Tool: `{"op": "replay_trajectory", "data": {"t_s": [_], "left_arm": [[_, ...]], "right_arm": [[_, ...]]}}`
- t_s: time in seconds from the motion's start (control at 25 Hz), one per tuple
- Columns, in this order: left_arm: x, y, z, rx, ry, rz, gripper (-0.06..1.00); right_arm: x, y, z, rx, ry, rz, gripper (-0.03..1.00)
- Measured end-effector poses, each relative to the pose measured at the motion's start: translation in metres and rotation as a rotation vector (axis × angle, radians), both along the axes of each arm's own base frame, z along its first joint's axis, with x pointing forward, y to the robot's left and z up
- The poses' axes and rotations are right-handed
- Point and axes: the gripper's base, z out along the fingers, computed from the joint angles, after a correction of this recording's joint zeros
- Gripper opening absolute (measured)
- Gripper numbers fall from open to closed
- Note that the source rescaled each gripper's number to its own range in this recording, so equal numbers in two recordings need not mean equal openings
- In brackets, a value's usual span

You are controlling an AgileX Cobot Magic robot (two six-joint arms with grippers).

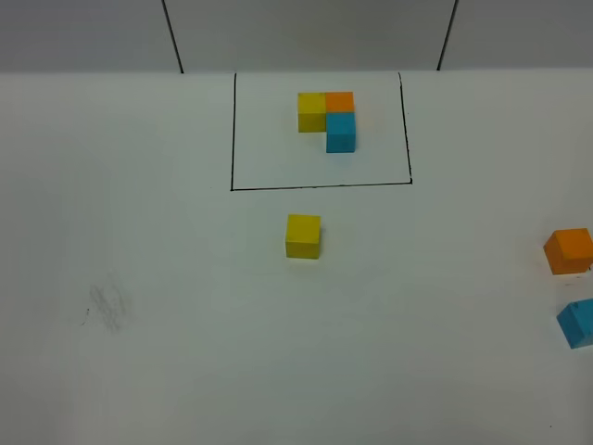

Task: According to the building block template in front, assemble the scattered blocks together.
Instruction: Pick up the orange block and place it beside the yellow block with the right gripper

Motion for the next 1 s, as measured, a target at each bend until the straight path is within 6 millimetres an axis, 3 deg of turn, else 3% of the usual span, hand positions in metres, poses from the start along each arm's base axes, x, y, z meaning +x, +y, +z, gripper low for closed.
{"op": "replay_trajectory", "data": {"t_s": [0.24, 0.52, 1.0], "left_arm": [[0.031, -0.017, -0.035, -0.08, 0.133, 0.043, 0.73], [0.064, -0.019, -0.085, -0.105, 0.29, 0.096, 0.69], [0.065, -0.018, -0.086, -0.102, 0.281, 0.1, 0.68]], "right_arm": [[0.0, 0.0, 0.0, 0.0, 0.0, 0.0, 0.62], [0.0, 0.0, 0.0, 0.001, 0.0, 0.0, 0.62], [0.0, 0.0, 0.0, 0.001, 0.0, 0.0, 0.62]]}}
